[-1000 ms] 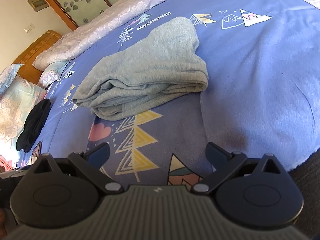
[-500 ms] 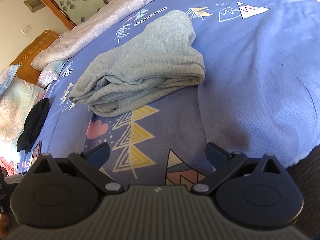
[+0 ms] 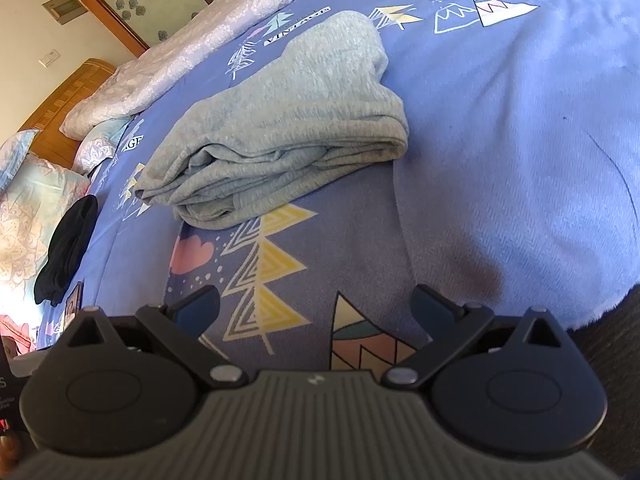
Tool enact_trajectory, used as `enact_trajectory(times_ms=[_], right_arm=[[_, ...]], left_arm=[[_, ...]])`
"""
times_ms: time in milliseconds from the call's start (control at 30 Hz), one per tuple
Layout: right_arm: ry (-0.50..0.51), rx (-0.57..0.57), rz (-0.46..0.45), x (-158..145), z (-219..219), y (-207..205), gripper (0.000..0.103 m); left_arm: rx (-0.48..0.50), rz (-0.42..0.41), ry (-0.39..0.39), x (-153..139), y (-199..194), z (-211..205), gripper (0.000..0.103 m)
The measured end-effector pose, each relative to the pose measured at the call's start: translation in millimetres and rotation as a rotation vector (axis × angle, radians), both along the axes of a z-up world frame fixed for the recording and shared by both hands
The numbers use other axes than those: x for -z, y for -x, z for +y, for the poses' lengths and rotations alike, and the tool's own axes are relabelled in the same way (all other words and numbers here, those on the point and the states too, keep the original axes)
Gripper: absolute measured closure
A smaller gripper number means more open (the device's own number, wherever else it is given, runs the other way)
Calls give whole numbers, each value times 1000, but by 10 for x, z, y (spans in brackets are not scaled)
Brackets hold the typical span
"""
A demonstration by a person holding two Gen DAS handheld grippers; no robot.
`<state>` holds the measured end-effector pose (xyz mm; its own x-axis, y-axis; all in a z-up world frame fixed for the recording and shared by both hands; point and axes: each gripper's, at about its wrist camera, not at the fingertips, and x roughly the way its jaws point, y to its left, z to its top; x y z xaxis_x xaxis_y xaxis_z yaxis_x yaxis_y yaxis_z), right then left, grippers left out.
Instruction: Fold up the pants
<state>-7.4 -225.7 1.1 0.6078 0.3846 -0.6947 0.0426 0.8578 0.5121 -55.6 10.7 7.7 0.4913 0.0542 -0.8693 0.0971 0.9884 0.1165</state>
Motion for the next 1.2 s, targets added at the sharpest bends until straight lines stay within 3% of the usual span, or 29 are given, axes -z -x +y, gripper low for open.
enact_trajectory(times_ms=[867,1033,1200], right_arm=[[-1,-1,1,-1,-16,8,0],[0,3,-2,-14,-21,7,0],[0,17,-16,-55,-36,11,0]], left_arm=[[-8,17,11,-19,-12,43,0],[-21,-17,-26,-56,-2,39,0],[-45,2,-28,-38,-34,81,0]])
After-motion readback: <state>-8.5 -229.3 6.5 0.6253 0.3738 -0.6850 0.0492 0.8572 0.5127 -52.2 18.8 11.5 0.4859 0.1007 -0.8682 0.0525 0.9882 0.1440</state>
